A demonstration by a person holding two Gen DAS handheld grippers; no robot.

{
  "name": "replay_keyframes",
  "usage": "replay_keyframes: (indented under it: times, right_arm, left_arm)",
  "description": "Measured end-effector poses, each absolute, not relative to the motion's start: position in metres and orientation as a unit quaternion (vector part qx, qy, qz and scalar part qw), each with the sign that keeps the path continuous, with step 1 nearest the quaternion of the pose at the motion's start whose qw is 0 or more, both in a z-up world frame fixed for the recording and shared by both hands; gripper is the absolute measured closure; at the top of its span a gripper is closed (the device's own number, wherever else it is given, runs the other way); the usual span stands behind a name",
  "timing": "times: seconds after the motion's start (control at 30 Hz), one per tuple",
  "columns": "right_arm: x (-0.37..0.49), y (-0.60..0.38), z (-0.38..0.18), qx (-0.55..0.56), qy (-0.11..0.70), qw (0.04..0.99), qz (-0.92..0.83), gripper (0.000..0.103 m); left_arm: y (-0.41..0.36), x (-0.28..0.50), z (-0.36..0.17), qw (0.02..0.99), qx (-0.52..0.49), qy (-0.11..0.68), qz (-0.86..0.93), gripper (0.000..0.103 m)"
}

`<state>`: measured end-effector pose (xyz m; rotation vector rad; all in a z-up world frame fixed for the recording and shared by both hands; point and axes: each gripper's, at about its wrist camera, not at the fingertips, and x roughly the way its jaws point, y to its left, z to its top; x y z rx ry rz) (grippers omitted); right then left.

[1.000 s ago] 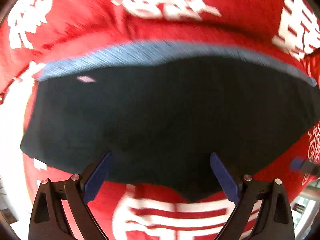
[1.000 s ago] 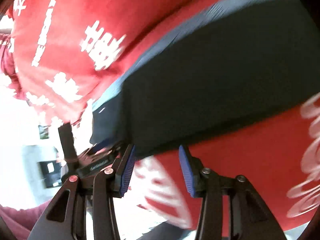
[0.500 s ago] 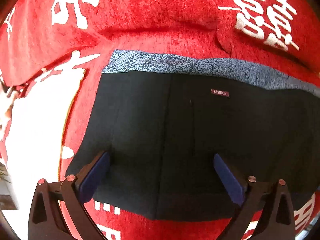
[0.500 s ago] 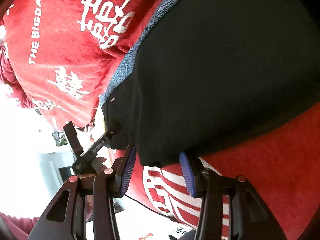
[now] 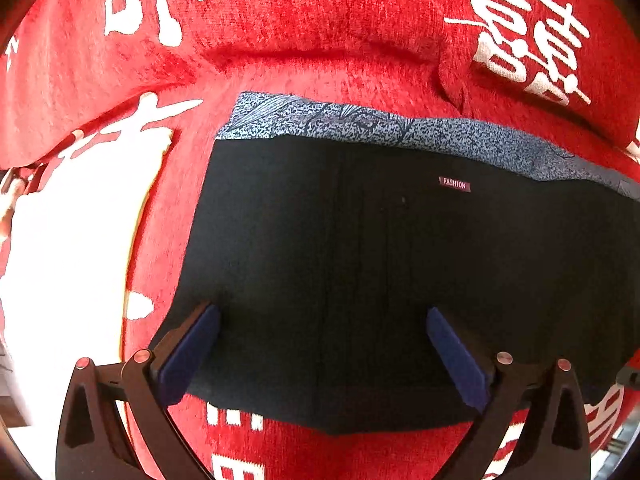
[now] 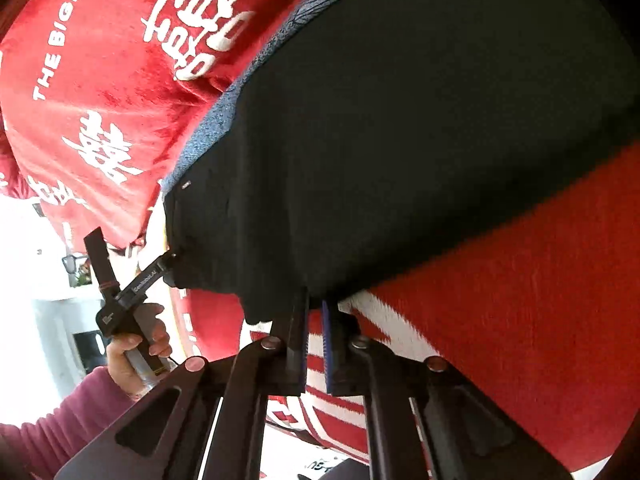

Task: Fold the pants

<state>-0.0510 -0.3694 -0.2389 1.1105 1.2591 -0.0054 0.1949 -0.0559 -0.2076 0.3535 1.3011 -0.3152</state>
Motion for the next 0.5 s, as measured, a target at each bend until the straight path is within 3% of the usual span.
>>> replay_keyframes:
  times: [0.1,0.33,0.47,0.5]
  right_arm:
    - [-0.066,-0.375,-0.233,0.486,0.589,0.645,-0.005,0.095]
    - [-0.057,-0.432,-0.178,0.38,0.566,0.73,-0.052,0.091]
    - [-0.025,-0.449,-0.18,0.309,0.573,0.756,-0.067,0.069]
    - [-0.022,-0.45,-0.187,0.278,0.587,0.757,-0.075,0.068]
  left_arm:
    - [-0.067,0.185,-0.195,0.766,0.184,0.601,-0.132,0.0]
    - [-0.149,0.137,-0.165,0.762,0.174,0.582,-0.226,0.0]
    - [-0.214,0.111,-0.181,0.748,0.183,0.581,-0.263,0.0]
    - [-0.224,0.105,-0.187,0.742,0.183,0.586,-0.269,0.0]
